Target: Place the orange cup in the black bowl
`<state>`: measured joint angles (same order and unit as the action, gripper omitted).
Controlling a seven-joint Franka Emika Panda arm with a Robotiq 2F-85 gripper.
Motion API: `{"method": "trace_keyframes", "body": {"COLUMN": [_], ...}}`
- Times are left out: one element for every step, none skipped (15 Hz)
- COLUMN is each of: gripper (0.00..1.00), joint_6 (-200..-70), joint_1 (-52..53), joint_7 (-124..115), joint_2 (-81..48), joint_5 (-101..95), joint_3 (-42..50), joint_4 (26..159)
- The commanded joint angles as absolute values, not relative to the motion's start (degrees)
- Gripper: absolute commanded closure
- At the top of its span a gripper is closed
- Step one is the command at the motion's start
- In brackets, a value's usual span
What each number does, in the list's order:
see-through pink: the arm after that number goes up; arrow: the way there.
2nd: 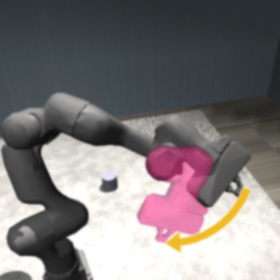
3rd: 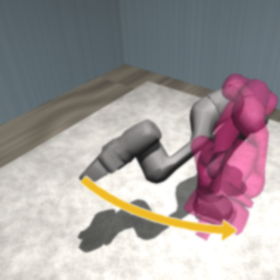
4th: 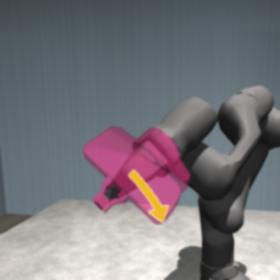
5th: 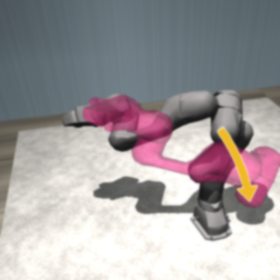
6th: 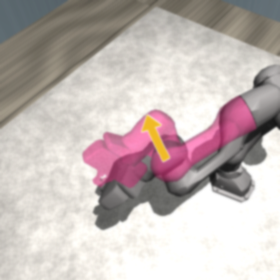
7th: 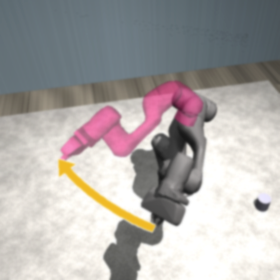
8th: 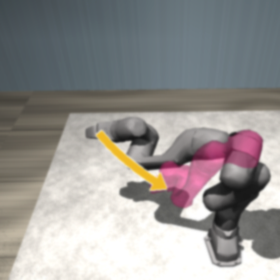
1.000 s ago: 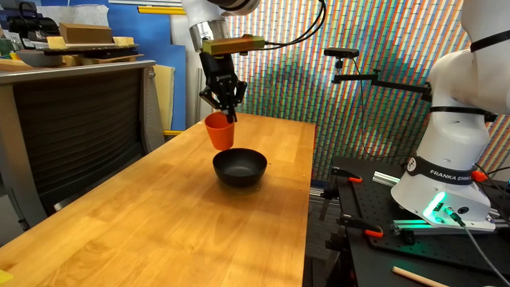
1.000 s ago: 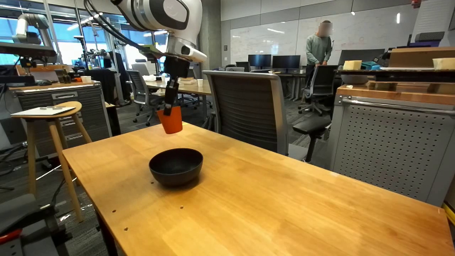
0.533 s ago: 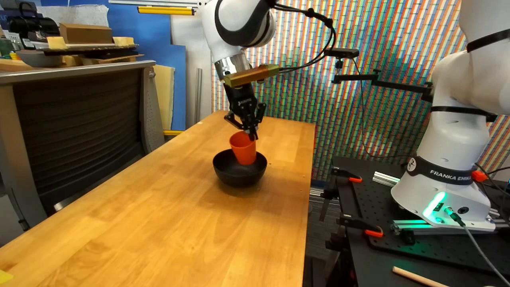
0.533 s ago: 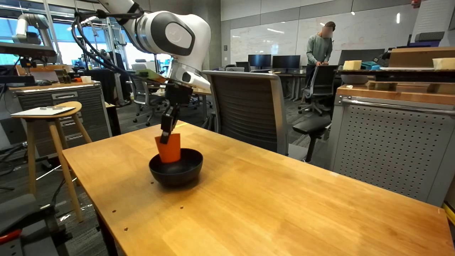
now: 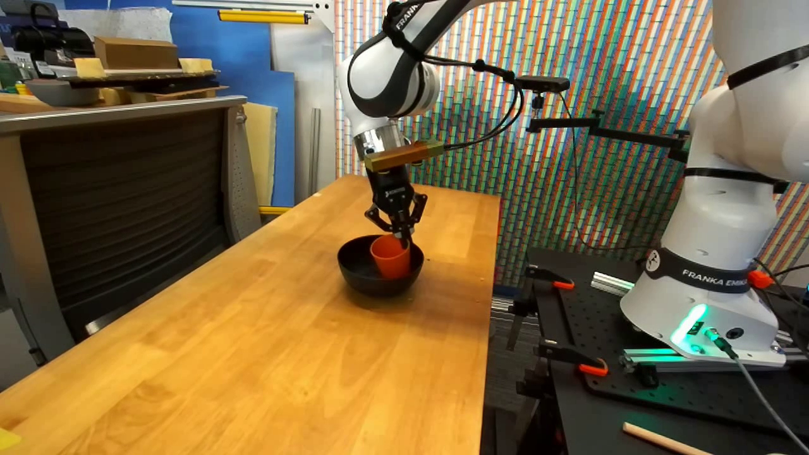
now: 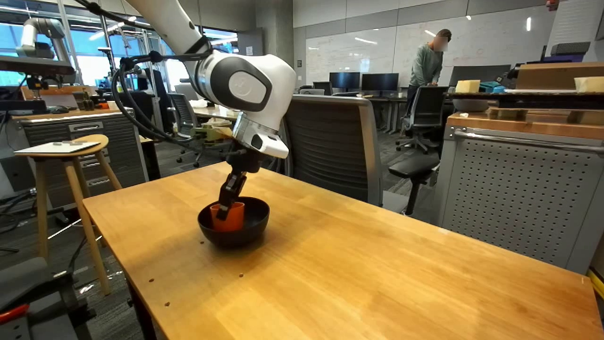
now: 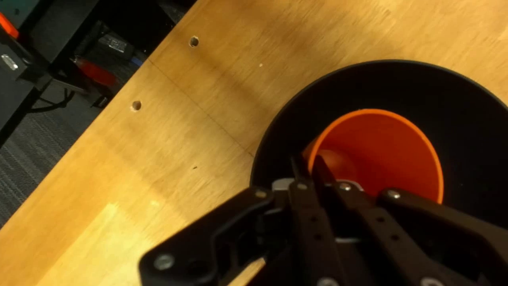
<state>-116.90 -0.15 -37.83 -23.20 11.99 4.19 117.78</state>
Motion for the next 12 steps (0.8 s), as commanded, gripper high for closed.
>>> {"method": "trace_keyframes", "body": {"gripper": [0.69, 0.68, 0.61, 0.54, 0.45, 0.38, 0.29, 0.23, 0.16, 0.08, 0.02, 0.00], "joint_6": [-118.0, -118.6, -119.0, -119.8, -120.4, -120.5, -120.1, -119.7, -119.1, -117.7, -115.4, -111.4], "joint_1": [-0.9, -0.7, -0.5, 0.2, 0.8, 1.5, 2.0, 2.6, 3.0, 3.3, 3.6, 3.9], "joint_7": [-34.3, -34.2, -34.2, -34.8, -35.5, -36.3, -37.0, -38.0, -38.7, -39.4, -39.1, -37.0], "joint_2": [-23.3, -22.0, -20.7, -18.0, -15.8, -12.6, -9.9, -6.8, -4.3, -1.6, 0.9, 3.0], "joint_5": [15.2, 15.5, 15.6, 14.9, 14.0, 12.5, 11.2, 9.2, 7.3, 5.1, 2.9, 0.9], "joint_3": [3.8, 3.9, 3.9, 4.1, 4.2, 4.4, 4.5, 4.4, 4.1, 3.6, 2.7, 1.5], "joint_4": [117.0, 118.0, 119.1, 121.0, 122.4, 124.1, 125.2, 126.4, 127.0, 127.4, 127.3, 126.6]}}
